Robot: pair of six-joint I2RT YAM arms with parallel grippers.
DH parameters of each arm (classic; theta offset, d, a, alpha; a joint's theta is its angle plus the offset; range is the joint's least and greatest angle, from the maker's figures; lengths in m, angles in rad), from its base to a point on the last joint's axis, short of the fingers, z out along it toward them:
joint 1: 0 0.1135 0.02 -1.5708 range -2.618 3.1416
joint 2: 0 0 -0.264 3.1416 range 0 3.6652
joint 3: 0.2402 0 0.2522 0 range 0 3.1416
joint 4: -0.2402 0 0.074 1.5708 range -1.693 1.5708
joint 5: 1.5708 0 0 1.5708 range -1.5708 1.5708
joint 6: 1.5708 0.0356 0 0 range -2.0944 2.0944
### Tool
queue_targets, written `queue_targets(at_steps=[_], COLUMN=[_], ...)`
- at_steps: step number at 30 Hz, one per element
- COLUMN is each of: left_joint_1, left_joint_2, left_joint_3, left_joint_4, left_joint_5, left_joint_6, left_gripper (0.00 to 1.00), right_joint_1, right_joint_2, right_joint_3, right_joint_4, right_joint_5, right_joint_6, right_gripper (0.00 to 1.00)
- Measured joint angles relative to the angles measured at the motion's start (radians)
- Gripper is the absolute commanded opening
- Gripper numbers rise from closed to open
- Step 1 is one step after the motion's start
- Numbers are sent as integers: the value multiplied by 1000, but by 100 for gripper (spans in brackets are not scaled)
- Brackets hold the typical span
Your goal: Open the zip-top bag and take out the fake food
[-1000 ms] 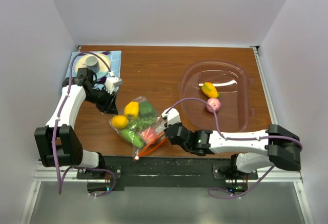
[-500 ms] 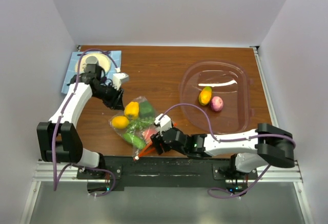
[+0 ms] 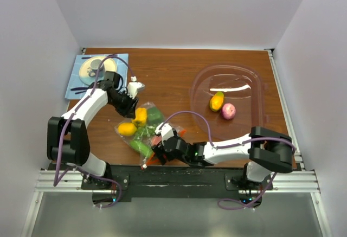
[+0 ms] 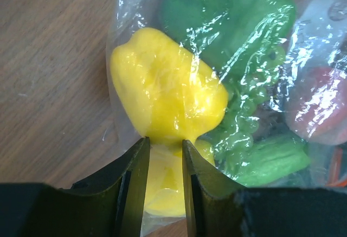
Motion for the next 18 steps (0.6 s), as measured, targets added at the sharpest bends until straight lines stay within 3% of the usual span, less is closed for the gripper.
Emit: queue_targets(at_steps=[8, 18], left_joint_1=[-26, -137], left_joint_2=[3, 7], left_joint_3=[-19, -44], left_joint_4=[49, 94], left_joint_5=[-47, -78], left_joint_6=[-17, -24], left_gripper=[33, 27], right_joint_1=[0, 5], right_joint_2=[26, 187], right_joint_3=[47, 147], right_joint_4=[38, 53], right_joint_5=[51, 117], right_joint_6=[-28, -58], right_gripper=[81, 77])
